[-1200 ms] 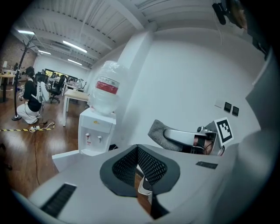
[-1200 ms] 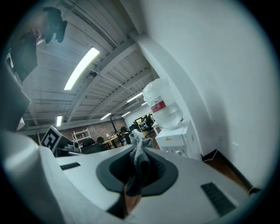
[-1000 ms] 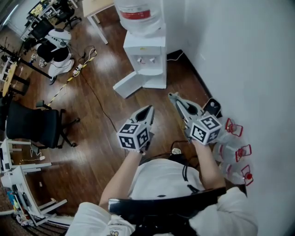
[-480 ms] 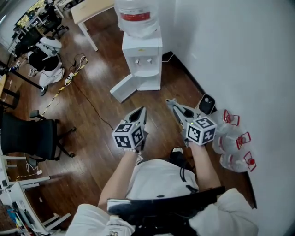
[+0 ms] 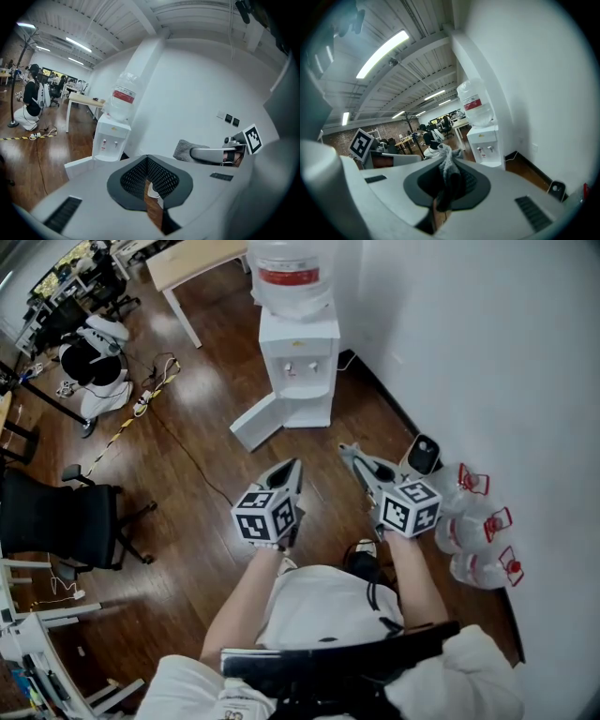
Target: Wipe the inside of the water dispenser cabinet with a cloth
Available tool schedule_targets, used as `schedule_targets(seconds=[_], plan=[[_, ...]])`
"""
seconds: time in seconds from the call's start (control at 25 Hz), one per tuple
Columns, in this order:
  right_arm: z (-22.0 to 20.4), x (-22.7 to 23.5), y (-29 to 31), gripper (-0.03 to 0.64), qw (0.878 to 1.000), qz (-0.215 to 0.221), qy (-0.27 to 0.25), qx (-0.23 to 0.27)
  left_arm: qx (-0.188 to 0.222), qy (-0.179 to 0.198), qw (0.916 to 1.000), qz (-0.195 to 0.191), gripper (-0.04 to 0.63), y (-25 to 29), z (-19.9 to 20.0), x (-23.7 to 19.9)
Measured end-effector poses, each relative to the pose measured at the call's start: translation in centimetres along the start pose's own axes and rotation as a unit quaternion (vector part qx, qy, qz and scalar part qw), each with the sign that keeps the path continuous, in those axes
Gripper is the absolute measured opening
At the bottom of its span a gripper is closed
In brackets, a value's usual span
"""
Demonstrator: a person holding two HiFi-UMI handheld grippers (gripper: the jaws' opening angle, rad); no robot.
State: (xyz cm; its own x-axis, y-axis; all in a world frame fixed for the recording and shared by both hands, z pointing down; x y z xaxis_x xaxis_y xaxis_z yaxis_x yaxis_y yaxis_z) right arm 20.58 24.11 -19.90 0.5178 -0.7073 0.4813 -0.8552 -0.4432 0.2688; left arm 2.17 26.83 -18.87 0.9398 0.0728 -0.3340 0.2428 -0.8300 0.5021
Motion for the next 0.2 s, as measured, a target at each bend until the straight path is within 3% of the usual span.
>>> schedule_targets(seconds=[0.2], plan=[[1.2,-0.6,0.0,0.031,1.000,-0.002,-0.019,-0.008,-0.001,-0.006,1.0000,-0.006,-0.012,-0.1,0.4,0.4]])
Point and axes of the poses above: the fingertips, and each gripper's own axes: y forward along the fingers, x to its right, z out of its top, the point moved 5 cm from there along -y, backward along the fingers, and after that the axes turned 10 degrees about z, right-handed, at the moved point
